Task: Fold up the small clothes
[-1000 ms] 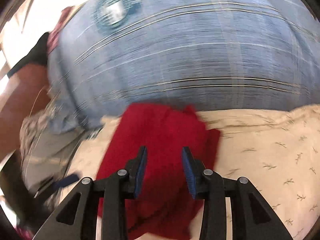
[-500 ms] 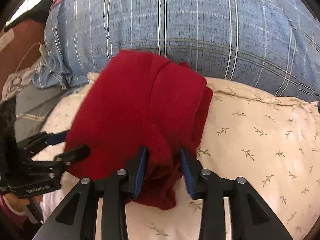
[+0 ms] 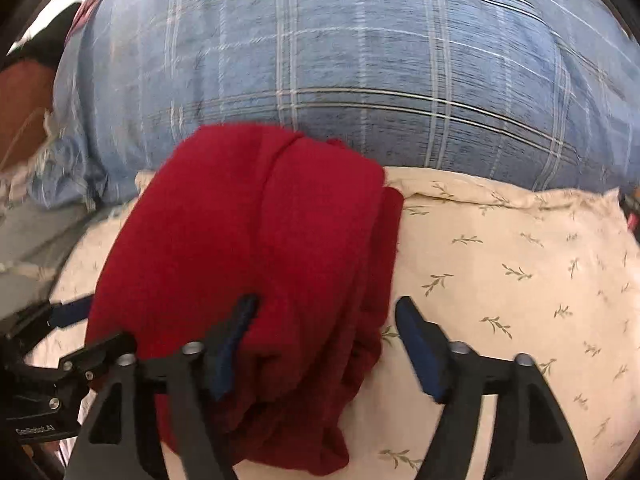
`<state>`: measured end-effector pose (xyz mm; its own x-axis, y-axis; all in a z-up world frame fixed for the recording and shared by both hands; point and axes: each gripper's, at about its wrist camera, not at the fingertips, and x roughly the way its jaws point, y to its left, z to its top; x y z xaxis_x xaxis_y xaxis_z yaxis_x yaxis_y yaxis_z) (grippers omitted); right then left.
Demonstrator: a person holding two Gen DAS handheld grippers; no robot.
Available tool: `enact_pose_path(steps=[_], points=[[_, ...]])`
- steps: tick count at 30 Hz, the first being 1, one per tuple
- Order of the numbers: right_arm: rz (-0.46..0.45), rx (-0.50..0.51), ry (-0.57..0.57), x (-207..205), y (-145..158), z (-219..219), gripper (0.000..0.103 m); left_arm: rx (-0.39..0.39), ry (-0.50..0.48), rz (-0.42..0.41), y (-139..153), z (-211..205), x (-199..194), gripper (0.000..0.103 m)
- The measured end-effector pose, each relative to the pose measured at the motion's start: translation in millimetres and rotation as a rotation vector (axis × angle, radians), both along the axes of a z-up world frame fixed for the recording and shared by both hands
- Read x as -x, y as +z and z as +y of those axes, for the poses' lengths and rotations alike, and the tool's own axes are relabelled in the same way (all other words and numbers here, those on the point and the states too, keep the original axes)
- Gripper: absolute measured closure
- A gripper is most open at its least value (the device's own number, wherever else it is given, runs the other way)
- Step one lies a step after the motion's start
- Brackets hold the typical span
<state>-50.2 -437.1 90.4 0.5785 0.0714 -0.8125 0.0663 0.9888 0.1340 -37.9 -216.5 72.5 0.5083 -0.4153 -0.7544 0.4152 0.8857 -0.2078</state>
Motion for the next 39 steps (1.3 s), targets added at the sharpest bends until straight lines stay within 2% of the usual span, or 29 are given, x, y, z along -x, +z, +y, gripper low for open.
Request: enact_pose_path(steps=[2,3,9,14,17,19,21,23,24,26,28,31,39], points=[[-0.009,-0.056,-0.001,1,4,-7,0.025,0.023,0.001,0.005,2,5,-6,0.026],[-0.018,-0.095,-0.001,2,6,-12,0.023,0.024,-0.003,0.034,3,9,-10,0.023],[-0.009,-0.226,0.011,-10,-12,-29,0.009,0.170,-0.006,0.133,-4,24,-45,0.017],[0.000,-0.385,0.020,-28,-32,-38,0.006,0.196,-0.057,0.174,-14,13,-60,0.011],[-0.005,-0.413,0.036,-36,-34,-36,0.010,0.206,-0.067,0.196,-19,8,-66,0.006],[-0.011,-0.416,0.049,-38,-33,-32,0.021,0.222,-0.074,0.215,-22,5,-69,0.006],[-0.023,-0.410,0.060,-37,-31,-29,0.028,0.227,-0.083,0.217,-24,4,-70,0.007],[-0.028,-0.388,0.064,-35,-26,-26,0.033,0.223,-0.090,0.206,-22,2,-67,0.010],[-0.031,-0.385,0.063,-34,-25,-27,0.037,0.225,-0.099,0.204,-20,1,-66,0.017],[-0.033,-0.380,0.055,-32,-22,-26,0.044,0.210,-0.097,0.193,-16,0,-64,0.020],[-0.034,-0.377,0.050,-31,-17,-25,0.051,0.196,-0.097,0.188,-12,0,-61,0.028],[-0.038,-0.379,0.042,-27,-8,-24,0.055,0.196,-0.094,0.177,-3,5,-58,0.040],[-0.030,-0.449,0.098,3,26,3,0.057,0.200,-0.087,0.155,42,41,-20,0.043]])
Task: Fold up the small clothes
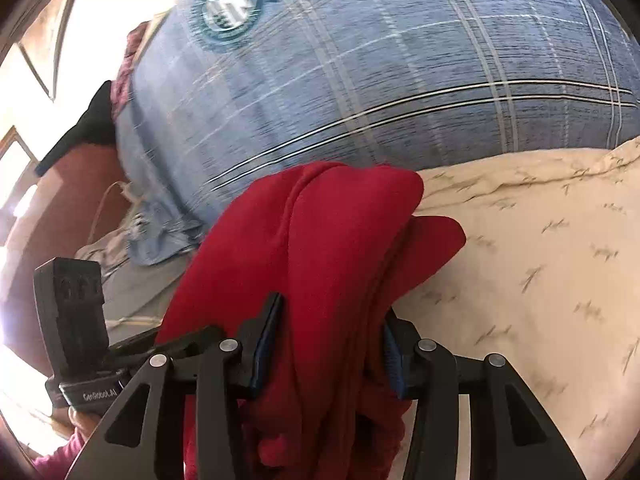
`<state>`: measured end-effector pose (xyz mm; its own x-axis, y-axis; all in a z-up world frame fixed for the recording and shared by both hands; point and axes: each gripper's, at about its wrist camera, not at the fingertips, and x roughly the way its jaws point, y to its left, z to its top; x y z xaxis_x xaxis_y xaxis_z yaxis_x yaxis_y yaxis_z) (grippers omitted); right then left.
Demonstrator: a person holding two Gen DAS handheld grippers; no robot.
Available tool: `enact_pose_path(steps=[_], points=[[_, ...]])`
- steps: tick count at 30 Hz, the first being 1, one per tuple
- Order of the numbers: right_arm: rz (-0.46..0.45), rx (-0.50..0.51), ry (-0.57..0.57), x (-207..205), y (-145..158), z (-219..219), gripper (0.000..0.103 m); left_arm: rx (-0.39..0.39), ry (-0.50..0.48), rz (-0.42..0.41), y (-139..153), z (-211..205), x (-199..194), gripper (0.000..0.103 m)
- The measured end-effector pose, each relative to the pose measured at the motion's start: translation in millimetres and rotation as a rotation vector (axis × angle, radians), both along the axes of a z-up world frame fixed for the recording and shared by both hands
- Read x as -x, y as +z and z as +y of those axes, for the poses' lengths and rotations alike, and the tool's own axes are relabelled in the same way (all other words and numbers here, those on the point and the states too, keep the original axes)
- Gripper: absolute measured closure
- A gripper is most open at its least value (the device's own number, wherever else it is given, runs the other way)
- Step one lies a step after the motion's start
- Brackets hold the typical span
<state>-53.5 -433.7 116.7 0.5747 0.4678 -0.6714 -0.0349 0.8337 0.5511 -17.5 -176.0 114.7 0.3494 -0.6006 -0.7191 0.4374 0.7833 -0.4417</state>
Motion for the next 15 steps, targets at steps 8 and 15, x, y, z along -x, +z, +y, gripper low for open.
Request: enact_pose_path(steps=[8,15], points=[[0.043,0.027,0.122,42,-7,54,0.053,-0.113,0.044,0.020,6,41,72,0.042],[0.043,0.166,0.063,74,4,55,0.044,-0.192,0.090,-0.022,-12,40,88,0.034]])
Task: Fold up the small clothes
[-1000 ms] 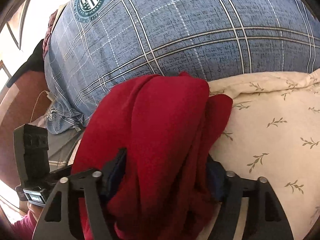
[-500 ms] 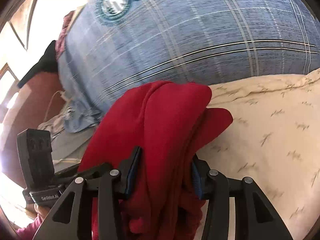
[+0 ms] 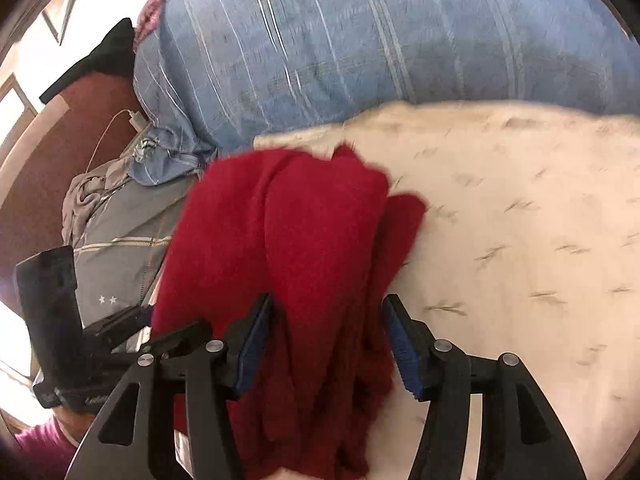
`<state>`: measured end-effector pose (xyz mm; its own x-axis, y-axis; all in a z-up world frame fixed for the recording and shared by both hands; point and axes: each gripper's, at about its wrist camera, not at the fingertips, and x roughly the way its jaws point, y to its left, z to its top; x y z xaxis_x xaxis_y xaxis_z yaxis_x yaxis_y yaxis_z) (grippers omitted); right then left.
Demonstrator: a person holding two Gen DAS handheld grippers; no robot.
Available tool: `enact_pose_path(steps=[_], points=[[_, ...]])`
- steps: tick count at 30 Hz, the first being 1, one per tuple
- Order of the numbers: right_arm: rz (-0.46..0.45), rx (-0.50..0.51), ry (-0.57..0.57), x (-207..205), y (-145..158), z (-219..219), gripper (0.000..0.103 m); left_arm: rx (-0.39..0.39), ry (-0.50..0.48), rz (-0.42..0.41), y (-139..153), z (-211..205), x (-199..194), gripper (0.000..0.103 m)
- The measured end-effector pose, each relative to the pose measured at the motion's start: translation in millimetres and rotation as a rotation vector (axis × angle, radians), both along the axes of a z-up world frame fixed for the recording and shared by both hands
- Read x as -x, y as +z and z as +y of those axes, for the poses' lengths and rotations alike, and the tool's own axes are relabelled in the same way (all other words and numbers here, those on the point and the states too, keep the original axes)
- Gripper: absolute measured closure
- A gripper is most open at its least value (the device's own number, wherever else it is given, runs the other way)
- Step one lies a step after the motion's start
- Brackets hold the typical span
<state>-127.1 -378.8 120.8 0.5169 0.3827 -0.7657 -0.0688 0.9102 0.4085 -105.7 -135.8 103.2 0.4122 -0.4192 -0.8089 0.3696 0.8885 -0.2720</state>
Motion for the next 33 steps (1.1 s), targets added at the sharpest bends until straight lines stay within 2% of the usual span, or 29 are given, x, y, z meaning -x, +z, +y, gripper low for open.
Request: enact_pose_path(steps=[4,7,8,12,17,18,21,22,24,27,29,31,33], points=[[-0.097,0.040,0.063,27,42,14,0.048,-0.030,0.035,-0.087,17,4,5,0.034],[-0.137,0.095,0.146,42,54,39,0.059,-0.072,0.056,-0.132,23,2,9,0.033],[-0.138,0.106,0.172,47,54,46,0.060,-0.077,0.062,-0.130,23,3,11,0.032],[-0.096,0.140,0.232,70,44,64,0.061,-0.070,0.074,-0.112,23,9,19,0.033],[-0.046,0.158,0.180,79,25,56,0.061,-0.059,0.091,-0.097,18,12,28,0.032],[-0.041,0.140,0.153,76,20,52,0.064,-0.056,0.090,-0.090,16,11,29,0.032],[-0.041,0.032,0.119,68,8,44,0.086,-0.058,0.080,-0.079,10,6,34,0.032],[-0.015,0.000,0.135,66,4,44,0.089,-0.061,0.075,-0.076,9,4,35,0.032],[-0.029,0.025,0.154,68,5,49,0.095,-0.067,0.070,-0.073,7,2,36,0.032],[-0.040,0.102,0.127,74,6,40,0.096,-0.063,0.069,-0.070,5,2,37,0.028],[-0.011,0.080,0.083,74,-2,25,0.096,-0.052,0.068,-0.067,1,2,38,0.024],[0.026,0.061,0.070,73,-15,19,0.096,-0.054,0.065,-0.052,-5,-1,38,0.023],[0.034,0.069,0.077,74,-16,21,0.096,-0.066,0.058,-0.049,-6,-4,39,0.023]])
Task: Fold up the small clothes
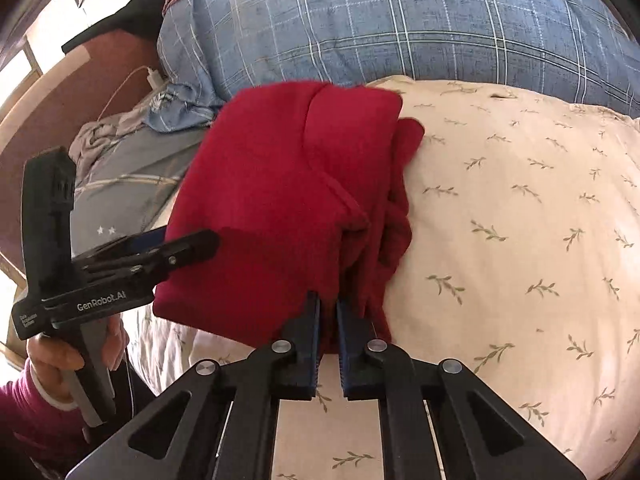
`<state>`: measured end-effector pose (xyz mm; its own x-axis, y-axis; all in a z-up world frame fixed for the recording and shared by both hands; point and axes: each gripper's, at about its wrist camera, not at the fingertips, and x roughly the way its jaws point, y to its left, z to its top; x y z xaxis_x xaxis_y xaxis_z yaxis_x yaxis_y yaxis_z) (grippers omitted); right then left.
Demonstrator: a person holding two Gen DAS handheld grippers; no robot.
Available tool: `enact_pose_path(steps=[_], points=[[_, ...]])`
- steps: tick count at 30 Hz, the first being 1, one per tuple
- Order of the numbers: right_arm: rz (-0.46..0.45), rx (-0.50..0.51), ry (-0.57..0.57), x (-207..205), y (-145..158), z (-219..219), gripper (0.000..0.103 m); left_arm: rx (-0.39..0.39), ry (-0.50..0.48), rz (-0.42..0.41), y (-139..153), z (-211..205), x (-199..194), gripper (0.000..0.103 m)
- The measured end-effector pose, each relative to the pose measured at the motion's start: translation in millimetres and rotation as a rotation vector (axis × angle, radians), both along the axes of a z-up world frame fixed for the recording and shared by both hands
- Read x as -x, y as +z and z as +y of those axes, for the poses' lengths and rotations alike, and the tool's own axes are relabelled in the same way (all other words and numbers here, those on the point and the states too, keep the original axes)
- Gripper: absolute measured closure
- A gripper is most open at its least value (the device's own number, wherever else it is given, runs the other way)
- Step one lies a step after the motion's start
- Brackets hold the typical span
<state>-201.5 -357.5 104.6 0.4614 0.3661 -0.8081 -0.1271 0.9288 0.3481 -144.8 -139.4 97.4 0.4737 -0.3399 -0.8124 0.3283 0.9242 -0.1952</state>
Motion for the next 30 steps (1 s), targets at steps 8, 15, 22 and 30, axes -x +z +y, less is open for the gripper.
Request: enact_pose_path(steps=[8,15,22,30], points=[[-0.137,0.099,0.029,-1,61,14,0.077,-0.027,0.042,-0.097,19,6,1,0.023],[-0.169,0.199,0.061,-32,37,51,0.079,-0.058,0.077,-0.124,20,8,1,0.023],[-0.110,0.210,0.041,-34,5,50,0.080,-0.093,0.104,-0.169,24,13,1,0.023],[-0.200,0.207,-0.009,-16,44,51,0.039,-0.072,0.122,-0.193,36,13,2,0.023]])
